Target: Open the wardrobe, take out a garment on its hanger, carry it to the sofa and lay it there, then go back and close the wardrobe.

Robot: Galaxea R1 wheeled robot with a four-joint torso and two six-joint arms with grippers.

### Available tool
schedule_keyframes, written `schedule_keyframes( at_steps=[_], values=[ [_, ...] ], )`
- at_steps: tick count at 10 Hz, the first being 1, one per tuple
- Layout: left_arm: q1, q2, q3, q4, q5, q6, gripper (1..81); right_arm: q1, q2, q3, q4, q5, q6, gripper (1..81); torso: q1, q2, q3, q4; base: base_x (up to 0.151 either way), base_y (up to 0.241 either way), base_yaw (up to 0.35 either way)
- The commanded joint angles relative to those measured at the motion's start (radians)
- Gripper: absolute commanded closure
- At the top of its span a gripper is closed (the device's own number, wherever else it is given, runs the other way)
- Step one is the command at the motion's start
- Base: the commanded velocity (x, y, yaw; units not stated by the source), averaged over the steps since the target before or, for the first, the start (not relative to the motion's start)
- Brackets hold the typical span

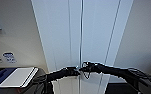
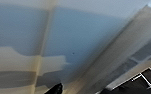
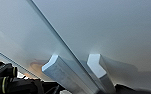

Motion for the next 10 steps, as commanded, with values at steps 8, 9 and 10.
schedule_keyframes(
  at_steps=[8,9,10],
  values=[
    [-0.158,0.011,0.301,0.031,-0.011,-0.01,1.0,0.125,-0.032,0.226,0.0,0.02,-0.008,1.0,0.0,0.0,0.0,0.0,0.0,0.0,0.0],
    [-0.149,-0.045,0.409,0.031,-0.011,-0.011,1.0,0.119,-0.059,0.287,0.0,0.02,-0.006,1.0,0.0,0.0,0.0,0.0,0.0,0.0,0.0],
    [-0.141,-0.088,0.479,0.031,-0.011,-0.011,1.0,0.112,-0.077,0.327,0.0,0.022,-0.006,1.0,0.001,0.0,0.0,0.0,0.0,0.0,0.0]
  ],
)
